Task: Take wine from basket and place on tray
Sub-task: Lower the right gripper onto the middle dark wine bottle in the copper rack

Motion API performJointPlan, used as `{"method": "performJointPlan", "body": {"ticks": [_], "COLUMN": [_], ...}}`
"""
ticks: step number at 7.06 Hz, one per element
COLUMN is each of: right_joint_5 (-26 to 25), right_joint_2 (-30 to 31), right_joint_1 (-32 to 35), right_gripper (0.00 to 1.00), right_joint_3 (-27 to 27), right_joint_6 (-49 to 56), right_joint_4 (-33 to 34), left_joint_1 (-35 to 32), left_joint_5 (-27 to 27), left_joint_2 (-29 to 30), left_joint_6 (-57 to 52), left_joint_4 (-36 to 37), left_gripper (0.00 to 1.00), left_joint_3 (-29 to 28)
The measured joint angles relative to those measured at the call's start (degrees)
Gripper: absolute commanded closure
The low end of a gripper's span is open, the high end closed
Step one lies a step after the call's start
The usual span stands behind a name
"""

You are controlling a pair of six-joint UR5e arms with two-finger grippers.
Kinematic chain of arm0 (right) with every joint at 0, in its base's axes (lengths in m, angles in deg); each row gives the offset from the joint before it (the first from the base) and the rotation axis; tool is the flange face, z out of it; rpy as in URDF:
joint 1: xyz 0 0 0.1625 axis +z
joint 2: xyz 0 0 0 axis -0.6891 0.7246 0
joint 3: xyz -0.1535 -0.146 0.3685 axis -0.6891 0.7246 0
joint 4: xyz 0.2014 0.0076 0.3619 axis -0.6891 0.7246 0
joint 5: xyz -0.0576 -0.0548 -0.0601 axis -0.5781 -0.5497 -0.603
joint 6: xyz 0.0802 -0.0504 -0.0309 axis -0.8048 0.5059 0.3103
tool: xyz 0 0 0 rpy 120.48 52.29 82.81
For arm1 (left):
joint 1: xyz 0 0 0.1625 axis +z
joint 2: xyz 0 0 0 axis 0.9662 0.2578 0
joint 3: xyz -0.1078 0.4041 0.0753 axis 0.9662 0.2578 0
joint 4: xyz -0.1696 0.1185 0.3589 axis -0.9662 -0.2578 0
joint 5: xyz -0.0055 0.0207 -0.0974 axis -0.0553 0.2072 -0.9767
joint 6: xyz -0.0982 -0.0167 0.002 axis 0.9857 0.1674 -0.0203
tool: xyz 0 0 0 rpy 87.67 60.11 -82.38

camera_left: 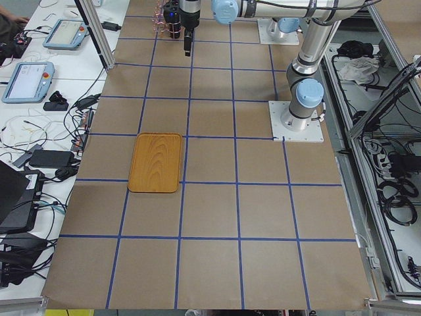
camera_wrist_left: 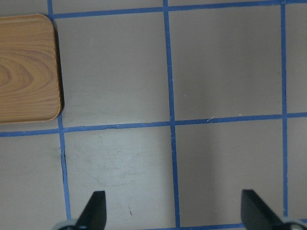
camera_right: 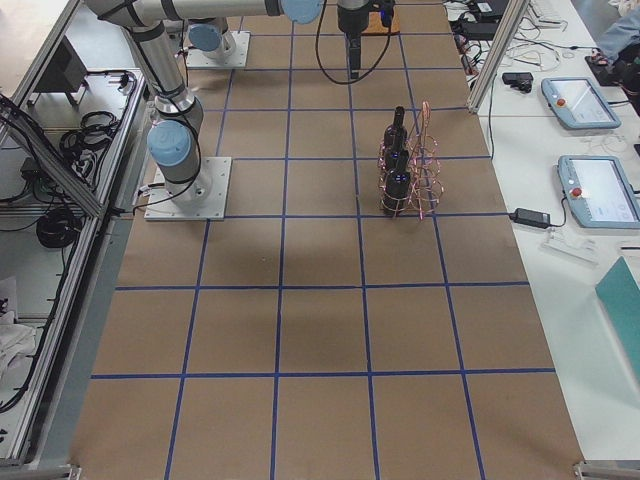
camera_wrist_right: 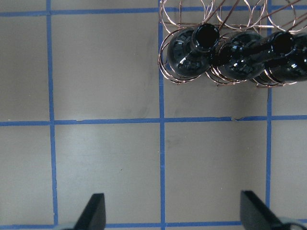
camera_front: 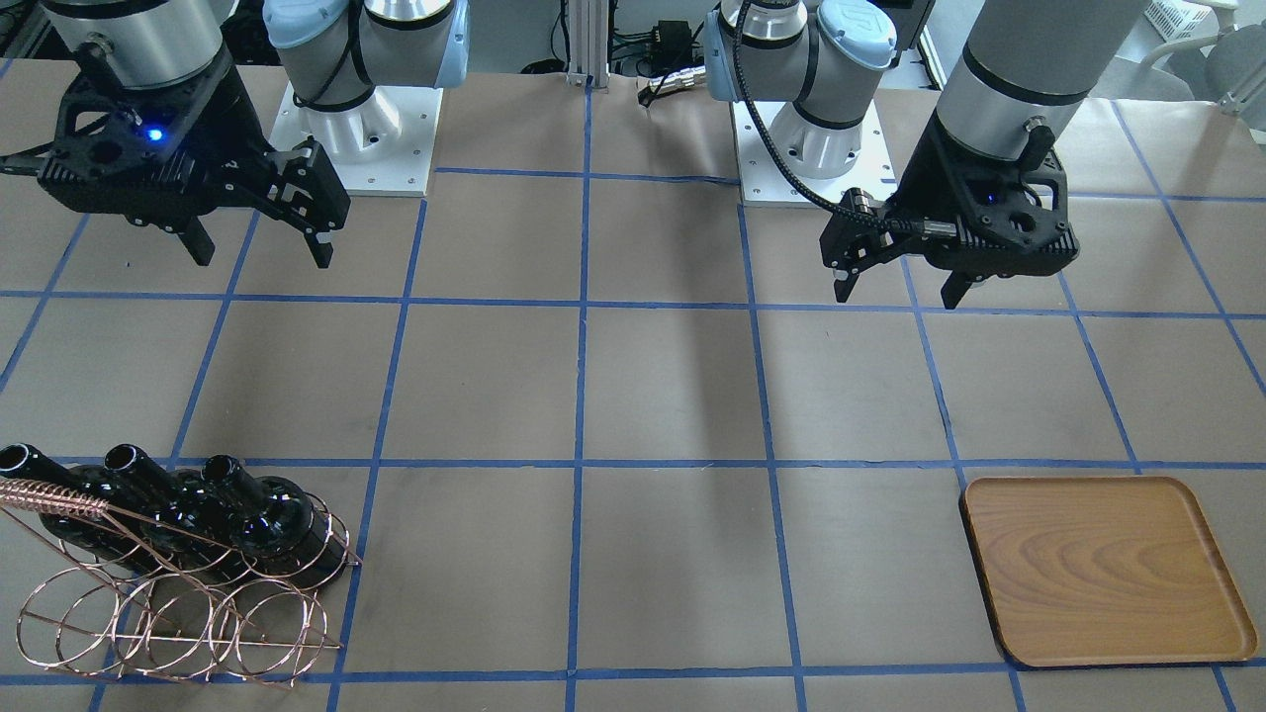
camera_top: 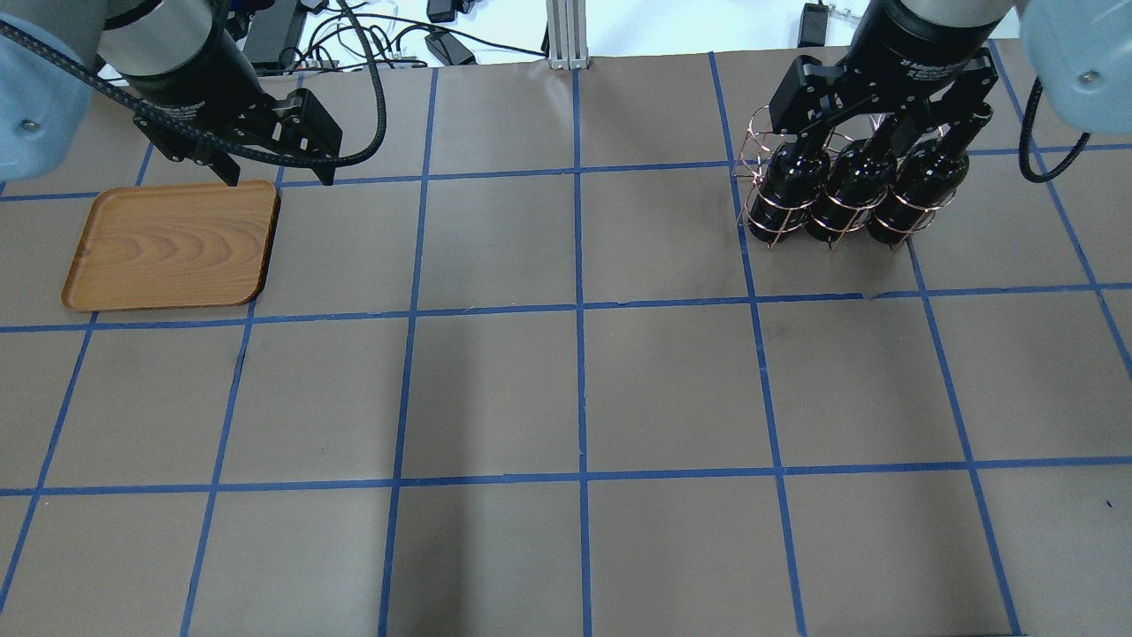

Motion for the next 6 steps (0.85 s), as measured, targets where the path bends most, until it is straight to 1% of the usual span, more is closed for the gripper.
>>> {"method": "performJointPlan", "body": {"ticks": [2, 3, 4, 6], "right_joint_5": [-0.91, -0.86, -0.83, -0.8], "right_joint_2": [-6.34, -8.85, -10.73, -14.29], "right_joint_1": [-2.43, -4.85, -7.2, -9.88], "right_gripper": [0.0, 0.0, 0.01, 0.07], "right_joint_3": [5.37, 6.67, 7.13, 7.29], "right_joint_6": [0.42, 2.87, 5.92, 8.15], "right_joint_4": [0.03, 0.44, 1.33, 3.7], "left_joint_1": [0.19, 0.39, 0.54, 0.6], "left_joint_5": [0.18, 0.32, 0.31, 0.07], "left_joint_2": [-0.02, -0.06, -0.07, -0.09], "left_joint_6": [-0.08, -0.17, -0.14, 0.05], "left_joint_4": [0.0, 0.0, 0.0, 0.0], "left_gripper": [0.0, 0.0, 0.0, 0.0], "left_joint_3": [0.06, 0.07, 0.12, 0.19]}}
